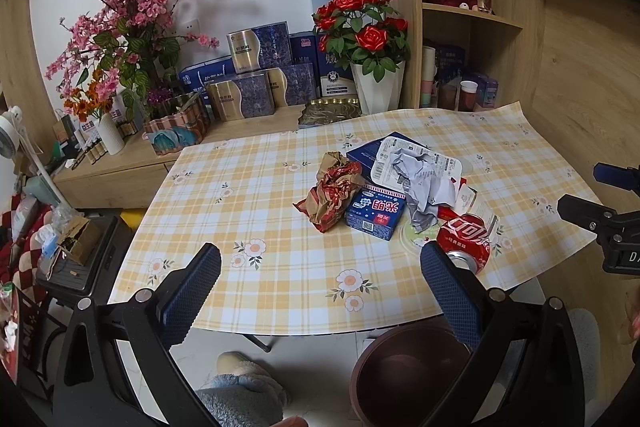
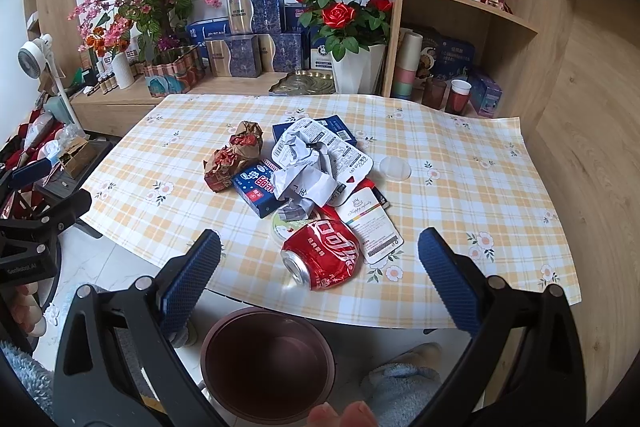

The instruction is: Collect trash

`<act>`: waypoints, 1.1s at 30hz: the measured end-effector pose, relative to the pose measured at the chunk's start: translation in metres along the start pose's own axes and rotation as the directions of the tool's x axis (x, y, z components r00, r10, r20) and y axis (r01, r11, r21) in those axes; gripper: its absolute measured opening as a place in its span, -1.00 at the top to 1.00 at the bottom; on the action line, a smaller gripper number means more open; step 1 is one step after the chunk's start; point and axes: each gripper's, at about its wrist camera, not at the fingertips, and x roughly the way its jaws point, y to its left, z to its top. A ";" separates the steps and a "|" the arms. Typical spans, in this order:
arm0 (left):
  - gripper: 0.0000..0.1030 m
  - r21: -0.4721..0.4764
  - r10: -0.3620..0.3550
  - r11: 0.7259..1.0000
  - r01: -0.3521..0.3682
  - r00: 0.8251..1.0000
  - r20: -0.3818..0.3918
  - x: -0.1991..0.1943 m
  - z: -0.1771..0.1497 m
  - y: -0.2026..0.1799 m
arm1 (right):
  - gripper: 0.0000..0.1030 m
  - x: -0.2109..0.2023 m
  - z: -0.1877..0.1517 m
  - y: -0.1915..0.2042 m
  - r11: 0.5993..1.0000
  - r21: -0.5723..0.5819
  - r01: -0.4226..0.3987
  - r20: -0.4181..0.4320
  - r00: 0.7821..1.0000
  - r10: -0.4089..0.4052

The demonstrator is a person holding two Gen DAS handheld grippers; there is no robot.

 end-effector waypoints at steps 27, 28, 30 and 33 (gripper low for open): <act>-0.90 -0.066 -0.050 0.996 0.052 0.998 0.028 0.010 -0.007 0.022 | -0.89 0.002 -0.001 -0.009 0.989 0.089 -0.116 0.069 0.992 0.110; -0.90 -0.077 -0.043 0.996 0.044 0.999 0.021 0.012 -0.008 0.026 | -0.89 0.003 -0.001 -0.010 0.989 0.089 -0.116 0.072 0.991 0.110; -0.90 -0.098 -0.026 0.995 0.027 1.000 0.009 0.019 -0.010 0.035 | -0.89 0.008 -0.002 -0.009 0.990 0.082 -0.116 0.068 0.992 0.110; -0.90 -0.128 -0.019 0.992 0.016 1.000 -0.019 0.028 -0.013 0.047 | -0.89 0.021 -0.004 -0.008 0.990 0.066 -0.127 0.043 0.991 0.125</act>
